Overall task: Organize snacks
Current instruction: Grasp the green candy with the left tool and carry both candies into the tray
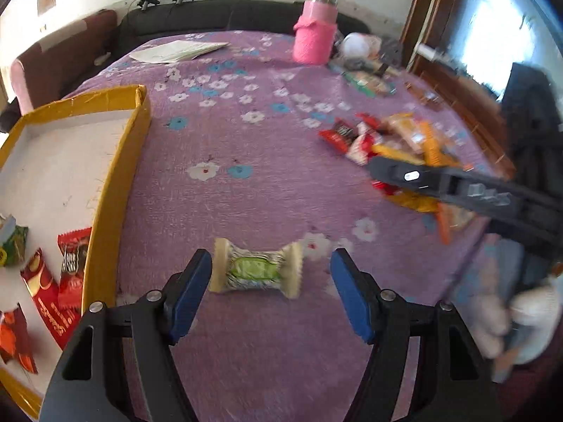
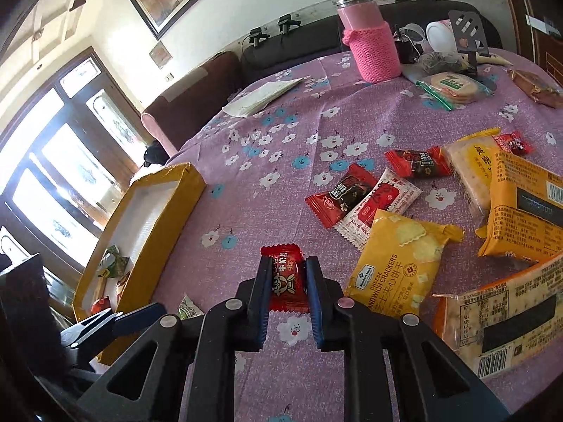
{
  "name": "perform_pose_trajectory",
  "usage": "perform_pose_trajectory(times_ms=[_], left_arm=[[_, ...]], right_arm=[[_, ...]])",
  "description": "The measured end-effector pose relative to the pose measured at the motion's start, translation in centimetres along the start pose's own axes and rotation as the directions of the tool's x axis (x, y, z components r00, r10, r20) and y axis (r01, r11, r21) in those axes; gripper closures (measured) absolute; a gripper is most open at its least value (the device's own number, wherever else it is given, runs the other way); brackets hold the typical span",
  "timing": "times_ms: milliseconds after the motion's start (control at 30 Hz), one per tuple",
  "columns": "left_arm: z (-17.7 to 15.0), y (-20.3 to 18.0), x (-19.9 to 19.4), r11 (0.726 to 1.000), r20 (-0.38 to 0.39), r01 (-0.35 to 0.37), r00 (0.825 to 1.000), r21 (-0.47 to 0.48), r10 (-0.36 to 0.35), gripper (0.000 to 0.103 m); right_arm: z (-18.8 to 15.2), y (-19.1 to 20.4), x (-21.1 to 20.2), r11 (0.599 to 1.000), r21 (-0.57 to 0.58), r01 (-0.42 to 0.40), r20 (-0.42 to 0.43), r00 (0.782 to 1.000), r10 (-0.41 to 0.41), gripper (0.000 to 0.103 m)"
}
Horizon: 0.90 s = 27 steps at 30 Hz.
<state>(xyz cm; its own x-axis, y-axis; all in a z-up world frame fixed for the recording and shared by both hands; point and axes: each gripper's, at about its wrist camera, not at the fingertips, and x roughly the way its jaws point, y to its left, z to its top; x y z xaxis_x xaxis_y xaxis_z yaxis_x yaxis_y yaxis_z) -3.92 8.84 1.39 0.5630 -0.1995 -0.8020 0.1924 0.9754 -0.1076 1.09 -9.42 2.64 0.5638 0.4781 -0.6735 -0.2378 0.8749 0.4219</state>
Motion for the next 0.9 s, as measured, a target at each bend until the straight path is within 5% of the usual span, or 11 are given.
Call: perform_pose_trajectory(times_ms=[67,100,133,233,433,600,733,900], left_arm=[[-0.1,-0.3,0.8,1.000,-0.018,-0.018,1.000,0.021,0.019,0.035],[-0.1,-0.5,0.8,0.999,-0.009,-0.033,0.999,0.034,0.034,0.041],[-0.1,-0.6,0.7,0.998,-0.003,-0.041,0.999,0.039,0.041,0.058],[0.0,0.0,0.4,1.000,0.002,-0.012,1.000,0.010,0.012,0.067],[0.0,1.1,-1.6,0.998,0.056,0.034,0.998,-0.054,-0.031,0.068],[0.1,4.1,-7.4,0.989,0.166,0.082,0.984,-0.121,-0.062,0.068],[-0.3,9.3,-11.6,0.980,0.235,0.041,0.972,-0.197,0.007,0.068],[-1.7,16.1,-14.0,0.950,0.245,-0.024,0.964,-0.310,0.105,0.068]], right_arm=[[0.0,-0.3,0.1,1.000,0.008,-0.006,-0.008,1.000,0.006,0.084],[0.0,-0.5,0.2,1.000,0.014,-0.008,-0.008,1.000,0.008,0.083],[0.0,-0.6,0.1,1.000,0.018,-0.012,-0.008,1.000,0.012,0.083],[-0.1,-0.4,0.1,1.000,0.014,-0.021,-0.005,1.000,0.021,0.084],[-0.1,-0.1,-0.4,1.000,0.000,-0.031,0.028,0.999,0.031,0.084],[-0.3,0.4,-0.5,1.000,-0.016,-0.003,0.055,0.998,0.004,0.084],[-0.3,1.6,-0.6,0.999,-0.034,0.006,0.064,0.998,-0.004,0.084],[-0.1,7.5,-1.8,0.986,-0.093,-0.140,0.019,0.990,0.143,0.084]])
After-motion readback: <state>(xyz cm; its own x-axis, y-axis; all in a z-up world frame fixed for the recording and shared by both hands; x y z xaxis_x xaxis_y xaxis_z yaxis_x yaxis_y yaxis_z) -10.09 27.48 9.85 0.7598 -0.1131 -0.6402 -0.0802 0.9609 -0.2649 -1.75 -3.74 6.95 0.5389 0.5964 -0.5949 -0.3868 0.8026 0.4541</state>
